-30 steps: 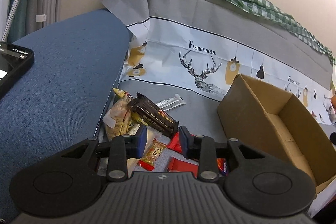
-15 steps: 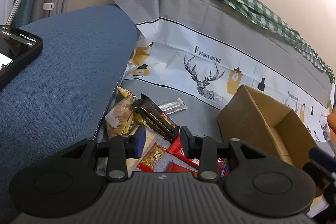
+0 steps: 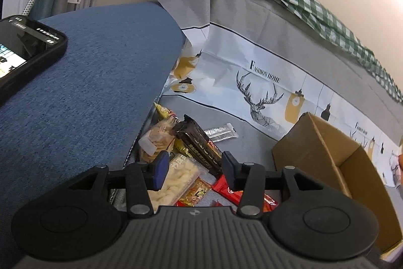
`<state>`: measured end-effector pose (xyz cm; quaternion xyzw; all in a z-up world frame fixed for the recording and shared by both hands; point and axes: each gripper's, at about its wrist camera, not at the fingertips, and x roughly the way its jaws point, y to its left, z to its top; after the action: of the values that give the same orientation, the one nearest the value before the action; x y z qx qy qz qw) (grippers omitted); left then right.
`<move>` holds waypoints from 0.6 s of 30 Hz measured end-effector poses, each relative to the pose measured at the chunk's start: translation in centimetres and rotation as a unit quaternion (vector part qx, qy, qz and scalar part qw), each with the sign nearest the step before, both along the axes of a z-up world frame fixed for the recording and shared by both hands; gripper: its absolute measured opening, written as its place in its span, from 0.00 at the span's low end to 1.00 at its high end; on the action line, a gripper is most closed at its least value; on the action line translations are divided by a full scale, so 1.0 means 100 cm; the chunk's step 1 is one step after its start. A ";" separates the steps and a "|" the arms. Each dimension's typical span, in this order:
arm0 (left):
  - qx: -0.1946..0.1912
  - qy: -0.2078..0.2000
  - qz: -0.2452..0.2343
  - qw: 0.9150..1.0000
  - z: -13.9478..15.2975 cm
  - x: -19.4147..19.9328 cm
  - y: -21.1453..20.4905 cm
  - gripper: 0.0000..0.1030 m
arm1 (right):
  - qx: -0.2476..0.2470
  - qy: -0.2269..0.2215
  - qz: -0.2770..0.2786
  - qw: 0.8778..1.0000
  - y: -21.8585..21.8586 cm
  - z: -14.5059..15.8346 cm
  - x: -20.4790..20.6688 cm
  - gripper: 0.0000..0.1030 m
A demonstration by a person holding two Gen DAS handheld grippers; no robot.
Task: Organize snacks
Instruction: 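Move the right tool to the red square packet and grasp it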
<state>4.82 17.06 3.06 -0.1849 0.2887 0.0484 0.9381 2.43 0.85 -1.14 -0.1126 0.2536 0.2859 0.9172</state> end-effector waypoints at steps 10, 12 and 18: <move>0.029 0.040 -0.020 0.999 -0.017 0.026 -0.011 0.63 | -0.012 0.061 -0.033 0.998 0.014 -0.043 0.058 0.82; 0.043 0.056 -0.023 0.997 -0.024 0.037 -0.014 0.68 | -0.015 0.083 -0.026 0.996 0.018 -0.051 0.068 0.85; 0.097 0.111 -0.025 0.989 -0.053 0.064 -0.025 0.75 | -0.011 0.116 -0.018 0.993 0.019 -0.063 0.076 0.87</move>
<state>11.18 14.58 -2.23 -0.0793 0.3895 0.0730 0.9147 10.06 2.77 -7.43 -0.0846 0.3636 0.2777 0.8852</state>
